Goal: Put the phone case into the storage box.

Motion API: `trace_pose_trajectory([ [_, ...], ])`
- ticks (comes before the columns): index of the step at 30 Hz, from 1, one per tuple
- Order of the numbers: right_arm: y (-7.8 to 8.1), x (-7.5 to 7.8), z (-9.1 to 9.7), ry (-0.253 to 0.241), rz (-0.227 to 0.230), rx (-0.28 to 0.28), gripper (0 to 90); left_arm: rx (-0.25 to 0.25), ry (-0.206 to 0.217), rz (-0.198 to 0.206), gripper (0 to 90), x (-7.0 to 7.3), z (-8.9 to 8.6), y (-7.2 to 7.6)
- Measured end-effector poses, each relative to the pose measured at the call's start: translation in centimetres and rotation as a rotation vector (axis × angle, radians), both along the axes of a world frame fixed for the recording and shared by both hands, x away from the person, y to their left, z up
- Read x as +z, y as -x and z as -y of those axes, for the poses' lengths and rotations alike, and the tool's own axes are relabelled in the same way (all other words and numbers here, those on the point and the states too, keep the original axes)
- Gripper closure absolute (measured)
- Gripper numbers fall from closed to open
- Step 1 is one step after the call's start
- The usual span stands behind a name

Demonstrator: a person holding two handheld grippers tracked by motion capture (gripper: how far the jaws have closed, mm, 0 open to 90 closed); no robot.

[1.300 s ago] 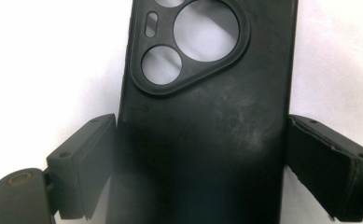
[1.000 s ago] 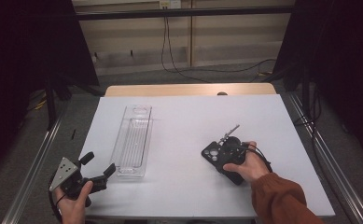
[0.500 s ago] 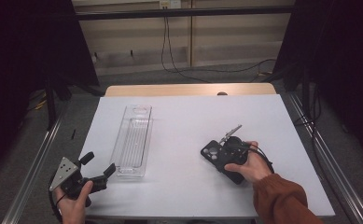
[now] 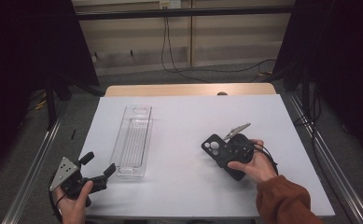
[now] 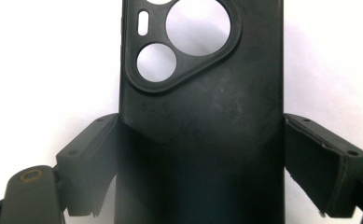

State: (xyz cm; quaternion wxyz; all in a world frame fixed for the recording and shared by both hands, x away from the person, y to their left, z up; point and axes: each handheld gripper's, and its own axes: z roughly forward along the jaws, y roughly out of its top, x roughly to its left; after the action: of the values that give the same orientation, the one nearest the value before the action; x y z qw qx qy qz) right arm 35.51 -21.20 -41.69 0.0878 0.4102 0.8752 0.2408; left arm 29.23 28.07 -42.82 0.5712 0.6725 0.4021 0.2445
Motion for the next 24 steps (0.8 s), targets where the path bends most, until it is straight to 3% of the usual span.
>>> trace_pose_trajectory([
  [9, 0.1, 0.6, 0.8, -0.071, 0.089, -0.022, 14.9, -0.005, -0.001, -0.004, 3.0, 0.0, 0.0, 0.0],
  [24, 1.3, 0.6, 1.7, -0.185, 0.190, -0.024, 14.8, -0.007, 0.000, -0.002, 3.0, 0.1, 0.2, 0.0],
])
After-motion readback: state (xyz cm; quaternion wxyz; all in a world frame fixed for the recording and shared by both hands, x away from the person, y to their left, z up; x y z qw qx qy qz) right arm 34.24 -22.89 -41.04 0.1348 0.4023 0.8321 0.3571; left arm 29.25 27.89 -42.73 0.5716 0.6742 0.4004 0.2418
